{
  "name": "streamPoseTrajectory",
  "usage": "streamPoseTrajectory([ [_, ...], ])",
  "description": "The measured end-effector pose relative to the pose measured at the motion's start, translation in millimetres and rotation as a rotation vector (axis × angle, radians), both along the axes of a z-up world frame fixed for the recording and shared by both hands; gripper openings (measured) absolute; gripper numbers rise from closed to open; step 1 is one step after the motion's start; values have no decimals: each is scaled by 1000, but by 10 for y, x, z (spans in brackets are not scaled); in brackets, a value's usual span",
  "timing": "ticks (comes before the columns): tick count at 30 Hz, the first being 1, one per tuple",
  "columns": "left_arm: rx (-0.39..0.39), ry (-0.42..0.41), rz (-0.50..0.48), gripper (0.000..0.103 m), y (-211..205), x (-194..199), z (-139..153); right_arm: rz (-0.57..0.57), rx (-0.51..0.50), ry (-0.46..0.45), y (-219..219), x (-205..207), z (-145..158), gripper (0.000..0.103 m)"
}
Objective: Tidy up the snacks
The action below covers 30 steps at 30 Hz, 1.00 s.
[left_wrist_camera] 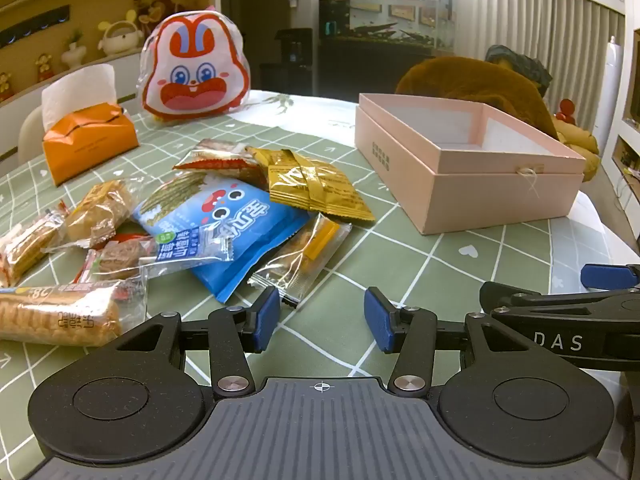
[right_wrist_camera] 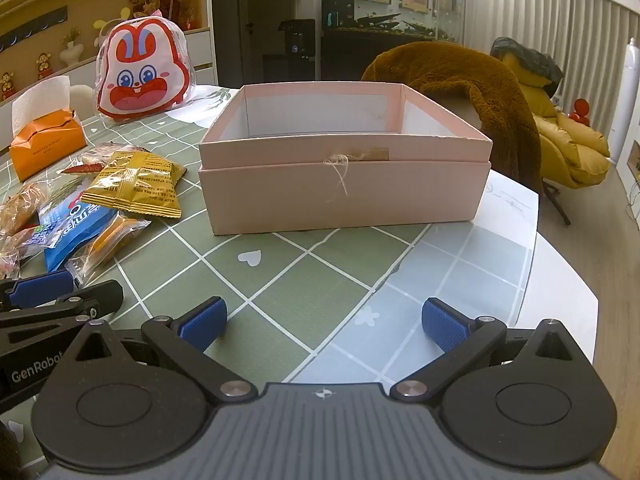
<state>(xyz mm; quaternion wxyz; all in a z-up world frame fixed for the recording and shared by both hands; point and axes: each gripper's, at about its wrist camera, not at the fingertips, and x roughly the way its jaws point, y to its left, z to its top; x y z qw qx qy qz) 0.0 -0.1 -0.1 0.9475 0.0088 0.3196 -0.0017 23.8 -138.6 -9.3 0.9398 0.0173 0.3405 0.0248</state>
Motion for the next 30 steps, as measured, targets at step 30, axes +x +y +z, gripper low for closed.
streamPoseTrajectory([
  [30, 0, 0, 0, 53, 0, 0, 0, 10, 2, 0, -17, -19, 0, 103],
])
